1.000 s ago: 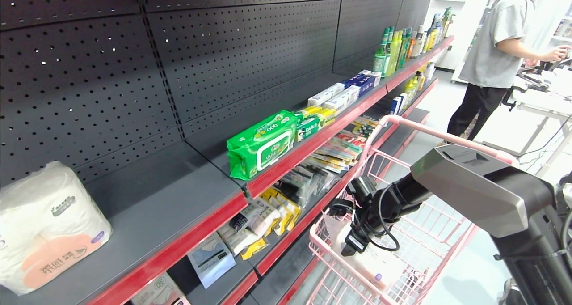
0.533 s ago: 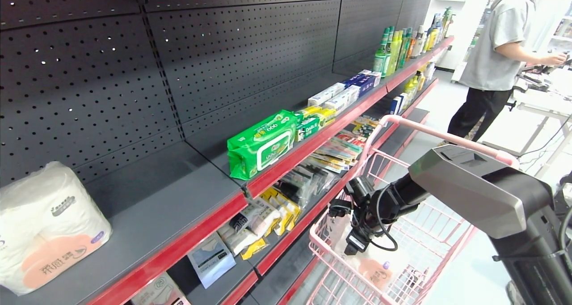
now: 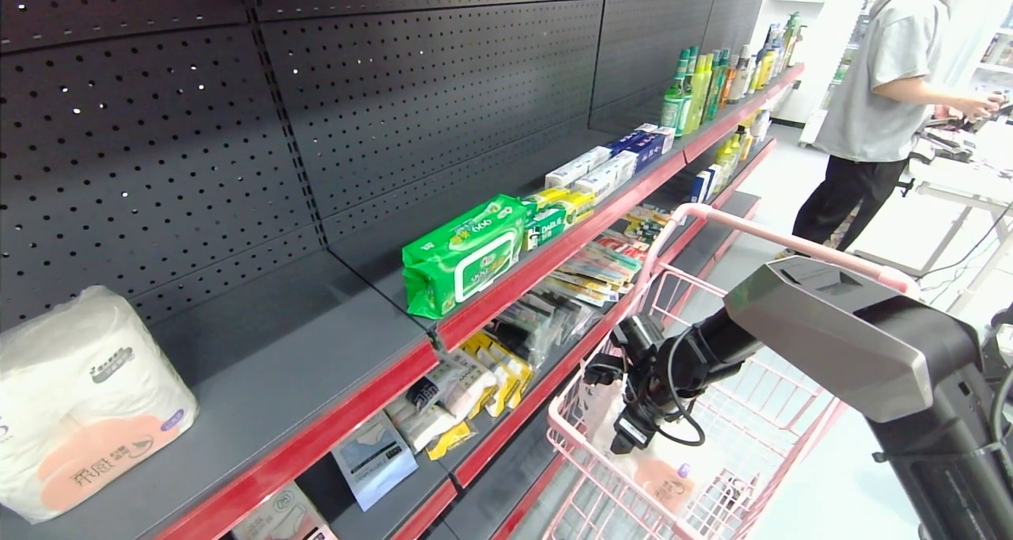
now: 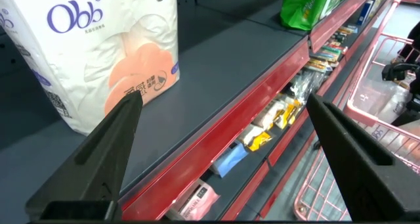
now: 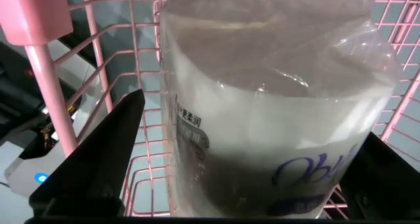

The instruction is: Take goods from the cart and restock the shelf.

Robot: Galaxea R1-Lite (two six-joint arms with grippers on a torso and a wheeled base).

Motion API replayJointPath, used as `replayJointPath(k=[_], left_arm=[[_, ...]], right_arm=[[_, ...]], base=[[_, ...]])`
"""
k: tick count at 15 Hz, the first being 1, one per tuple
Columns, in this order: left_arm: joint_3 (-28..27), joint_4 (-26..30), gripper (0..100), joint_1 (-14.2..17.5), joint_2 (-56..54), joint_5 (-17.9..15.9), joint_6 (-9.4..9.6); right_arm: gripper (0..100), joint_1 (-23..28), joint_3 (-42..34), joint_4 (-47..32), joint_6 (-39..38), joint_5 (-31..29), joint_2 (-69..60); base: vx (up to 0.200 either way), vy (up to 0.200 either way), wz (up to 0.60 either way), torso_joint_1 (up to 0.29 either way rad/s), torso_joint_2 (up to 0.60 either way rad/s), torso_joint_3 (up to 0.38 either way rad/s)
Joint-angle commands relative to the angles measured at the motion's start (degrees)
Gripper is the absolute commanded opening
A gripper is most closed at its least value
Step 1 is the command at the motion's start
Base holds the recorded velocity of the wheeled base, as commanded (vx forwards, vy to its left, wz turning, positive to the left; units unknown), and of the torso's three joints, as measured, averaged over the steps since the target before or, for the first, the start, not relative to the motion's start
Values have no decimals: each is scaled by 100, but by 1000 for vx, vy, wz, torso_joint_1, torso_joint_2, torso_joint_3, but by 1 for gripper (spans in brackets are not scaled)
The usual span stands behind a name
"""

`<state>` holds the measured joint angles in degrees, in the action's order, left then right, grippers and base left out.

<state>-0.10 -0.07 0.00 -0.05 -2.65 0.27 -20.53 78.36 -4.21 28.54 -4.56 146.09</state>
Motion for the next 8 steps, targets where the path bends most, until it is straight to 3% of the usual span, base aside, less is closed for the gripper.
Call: replayJointPath(k=[1,7,8], left_arm=[[1,-1,100,0,5,1,0],[1,-1,100,0,5,-8,0],[1,-1,100,0,5,-8,0]], right_arm=[[100,5,13,-1,-33,-1,-11],[100,5,13,-10,-120,-1,-11],[0,5,-5,-19,-129,8,-11]], base=[[0,0,0,0,0,0],[0,0,0,0,0,0],[0,0,0,0,0,0]])
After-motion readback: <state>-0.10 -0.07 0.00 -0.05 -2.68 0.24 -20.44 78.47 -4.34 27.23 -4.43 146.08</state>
